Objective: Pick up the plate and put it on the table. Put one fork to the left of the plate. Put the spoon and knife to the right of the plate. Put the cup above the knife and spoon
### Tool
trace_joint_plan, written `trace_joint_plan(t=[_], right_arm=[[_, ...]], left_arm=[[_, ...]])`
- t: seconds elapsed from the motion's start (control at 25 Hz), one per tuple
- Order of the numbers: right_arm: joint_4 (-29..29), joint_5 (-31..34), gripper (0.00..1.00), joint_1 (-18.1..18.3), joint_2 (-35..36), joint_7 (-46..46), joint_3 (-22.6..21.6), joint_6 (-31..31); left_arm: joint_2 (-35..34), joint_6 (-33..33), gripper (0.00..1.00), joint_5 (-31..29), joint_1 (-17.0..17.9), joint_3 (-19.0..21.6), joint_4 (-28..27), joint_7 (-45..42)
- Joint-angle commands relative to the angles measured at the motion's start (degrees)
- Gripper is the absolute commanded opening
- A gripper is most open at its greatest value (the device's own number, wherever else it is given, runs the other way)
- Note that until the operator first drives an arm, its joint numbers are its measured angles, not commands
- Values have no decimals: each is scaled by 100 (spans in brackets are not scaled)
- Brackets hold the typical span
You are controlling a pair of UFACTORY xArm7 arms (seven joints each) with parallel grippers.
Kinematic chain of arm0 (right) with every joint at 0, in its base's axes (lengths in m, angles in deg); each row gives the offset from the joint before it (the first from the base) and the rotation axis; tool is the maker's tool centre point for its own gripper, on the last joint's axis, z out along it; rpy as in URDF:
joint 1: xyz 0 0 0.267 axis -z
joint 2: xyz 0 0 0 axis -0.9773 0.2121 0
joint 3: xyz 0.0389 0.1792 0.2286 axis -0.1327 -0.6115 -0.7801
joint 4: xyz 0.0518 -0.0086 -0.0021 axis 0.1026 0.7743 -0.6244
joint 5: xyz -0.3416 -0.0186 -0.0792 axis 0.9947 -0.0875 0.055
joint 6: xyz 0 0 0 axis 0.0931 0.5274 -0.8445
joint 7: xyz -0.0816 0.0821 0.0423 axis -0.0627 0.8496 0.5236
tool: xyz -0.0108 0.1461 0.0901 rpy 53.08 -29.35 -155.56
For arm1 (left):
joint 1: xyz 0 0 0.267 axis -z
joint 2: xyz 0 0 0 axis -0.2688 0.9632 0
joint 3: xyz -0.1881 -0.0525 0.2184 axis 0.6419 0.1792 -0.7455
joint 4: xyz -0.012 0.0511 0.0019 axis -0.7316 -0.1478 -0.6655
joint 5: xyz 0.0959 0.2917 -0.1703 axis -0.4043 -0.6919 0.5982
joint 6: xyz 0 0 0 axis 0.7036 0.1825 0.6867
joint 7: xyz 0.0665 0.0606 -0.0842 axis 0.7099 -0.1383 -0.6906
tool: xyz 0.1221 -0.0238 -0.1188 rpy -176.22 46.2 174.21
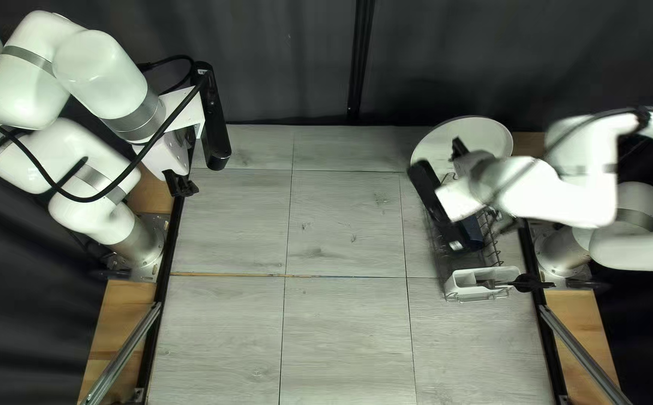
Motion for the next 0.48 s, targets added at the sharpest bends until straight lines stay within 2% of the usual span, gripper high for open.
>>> trace_joint_plan(t=[0.04, 0.2, 0.4, 0.48], right_arm=[[0, 0, 100, 0, 0, 0, 0, 0], [74, 77, 100, -24, -17, -45, -28, -23], [575, -150, 100, -172, -802, -422, 496, 66], [820, -69, 100, -180, -1025, -505, 659, -104]], left_arm=[[0, 0, 100, 0, 0, 0, 0, 0], [0, 0, 100, 0, 0, 0, 0, 0], [0, 0, 100, 0, 0, 0, 0, 0], [0, 0, 100, 0, 0, 0, 0, 0]])
